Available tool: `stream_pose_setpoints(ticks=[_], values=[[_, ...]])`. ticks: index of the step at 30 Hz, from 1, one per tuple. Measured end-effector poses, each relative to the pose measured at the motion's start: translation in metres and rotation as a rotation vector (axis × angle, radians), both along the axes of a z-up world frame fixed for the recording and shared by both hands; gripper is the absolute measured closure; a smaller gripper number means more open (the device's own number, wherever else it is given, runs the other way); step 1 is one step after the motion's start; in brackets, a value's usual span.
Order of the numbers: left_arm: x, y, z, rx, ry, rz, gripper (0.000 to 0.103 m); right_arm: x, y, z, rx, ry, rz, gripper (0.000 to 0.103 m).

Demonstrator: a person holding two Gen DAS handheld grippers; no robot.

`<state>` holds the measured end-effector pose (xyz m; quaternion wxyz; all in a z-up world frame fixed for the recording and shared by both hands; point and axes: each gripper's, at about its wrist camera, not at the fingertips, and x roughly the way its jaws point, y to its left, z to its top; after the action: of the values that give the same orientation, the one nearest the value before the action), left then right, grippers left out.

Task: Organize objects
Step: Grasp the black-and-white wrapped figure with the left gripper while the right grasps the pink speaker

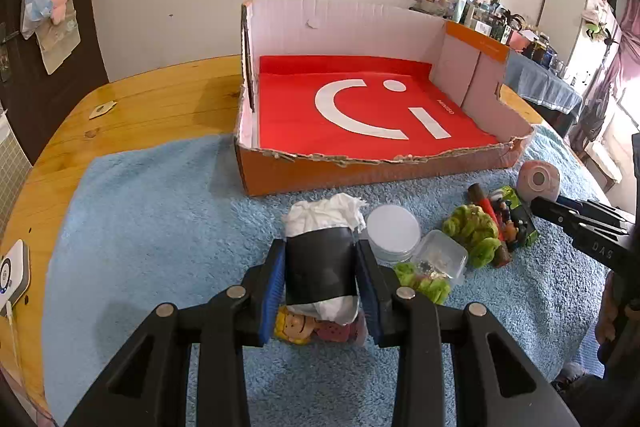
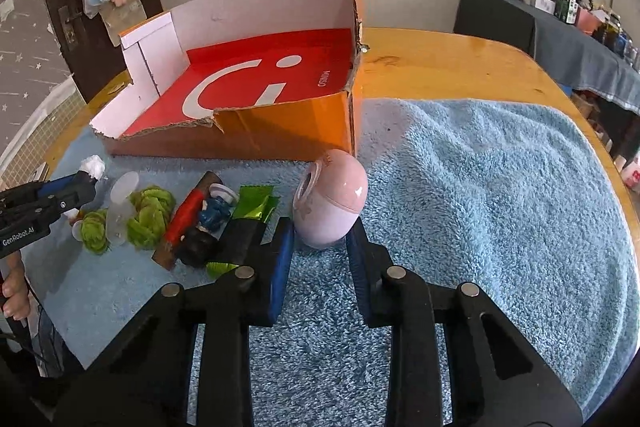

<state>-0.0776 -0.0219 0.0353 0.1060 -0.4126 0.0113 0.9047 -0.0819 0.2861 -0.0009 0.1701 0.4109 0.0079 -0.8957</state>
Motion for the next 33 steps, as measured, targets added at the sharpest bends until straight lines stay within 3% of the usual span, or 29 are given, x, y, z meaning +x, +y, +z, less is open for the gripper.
stream_pose_setpoints(ticks=[18, 19, 22, 25, 28, 33], values=[[-0.002, 0.001, -0.005, -0.002, -0.019, -0.011, 0.067, -0.006, 0.009, -0.003, -0.053, -0.032, -0.041, 0.073], [-0.003, 0.001, -0.006, -0.003, -0.02, -0.011, 0.067, -0.006, 0.009, -0.003, -0.052, -0.032, -0.042, 0.07], [-0.005, 0.001, -0.01, -0.016, -0.032, -0.009, 0.067, -0.003, 0.01, 0.0, -0.041, -0.006, -0.053, 0.027], [-0.006, 0.002, -0.014, -0.029, -0.036, -0.011, 0.064, 0.0, 0.007, 0.005, 0.014, 0.028, -0.057, 0.026], [-0.006, 0.004, -0.015, -0.039, -0.031, -0.018, 0.055, -0.005, 0.009, 0.006, 0.045, 0.03, -0.05, 0.026], [-0.007, 0.005, -0.016, -0.051, -0.027, -0.021, 0.054, -0.021, 0.01, 0.005, 0.143, 0.024, 0.01, 0.026]])
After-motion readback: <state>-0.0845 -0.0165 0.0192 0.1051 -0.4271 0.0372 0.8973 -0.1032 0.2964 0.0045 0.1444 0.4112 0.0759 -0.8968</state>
